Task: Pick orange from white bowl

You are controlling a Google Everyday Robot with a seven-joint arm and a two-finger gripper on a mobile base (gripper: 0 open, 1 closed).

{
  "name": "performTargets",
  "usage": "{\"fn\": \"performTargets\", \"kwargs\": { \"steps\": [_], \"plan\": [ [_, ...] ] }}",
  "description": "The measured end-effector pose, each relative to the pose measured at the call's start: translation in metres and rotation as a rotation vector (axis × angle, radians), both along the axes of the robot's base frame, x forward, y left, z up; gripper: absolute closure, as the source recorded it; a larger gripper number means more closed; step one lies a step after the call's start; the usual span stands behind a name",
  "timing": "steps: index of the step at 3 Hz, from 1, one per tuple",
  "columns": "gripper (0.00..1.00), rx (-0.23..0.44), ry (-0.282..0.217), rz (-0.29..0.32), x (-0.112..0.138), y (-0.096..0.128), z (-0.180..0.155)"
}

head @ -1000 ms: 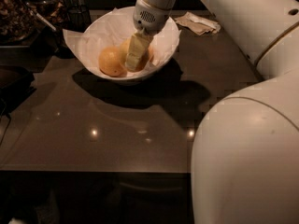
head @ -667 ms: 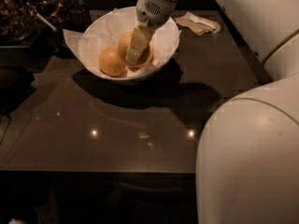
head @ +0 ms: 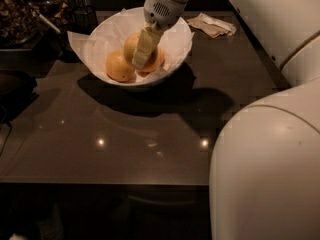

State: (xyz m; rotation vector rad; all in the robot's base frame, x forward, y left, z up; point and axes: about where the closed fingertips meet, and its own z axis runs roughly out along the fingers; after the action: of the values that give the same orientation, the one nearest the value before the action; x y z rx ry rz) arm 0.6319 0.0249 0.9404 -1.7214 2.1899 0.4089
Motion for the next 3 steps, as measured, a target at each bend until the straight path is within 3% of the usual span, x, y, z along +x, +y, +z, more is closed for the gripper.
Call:
{"fn": "performTargets", "kwargs": {
  "steps": [1, 3],
  "plan": [
    [1.00, 0.056, -0.031, 0.007, -0.0439, -0.0049, 0.0261],
    [1.00, 0.045, -0.040, 0.009, -0.0471, -0.0007, 0.0286]
  ]
}}
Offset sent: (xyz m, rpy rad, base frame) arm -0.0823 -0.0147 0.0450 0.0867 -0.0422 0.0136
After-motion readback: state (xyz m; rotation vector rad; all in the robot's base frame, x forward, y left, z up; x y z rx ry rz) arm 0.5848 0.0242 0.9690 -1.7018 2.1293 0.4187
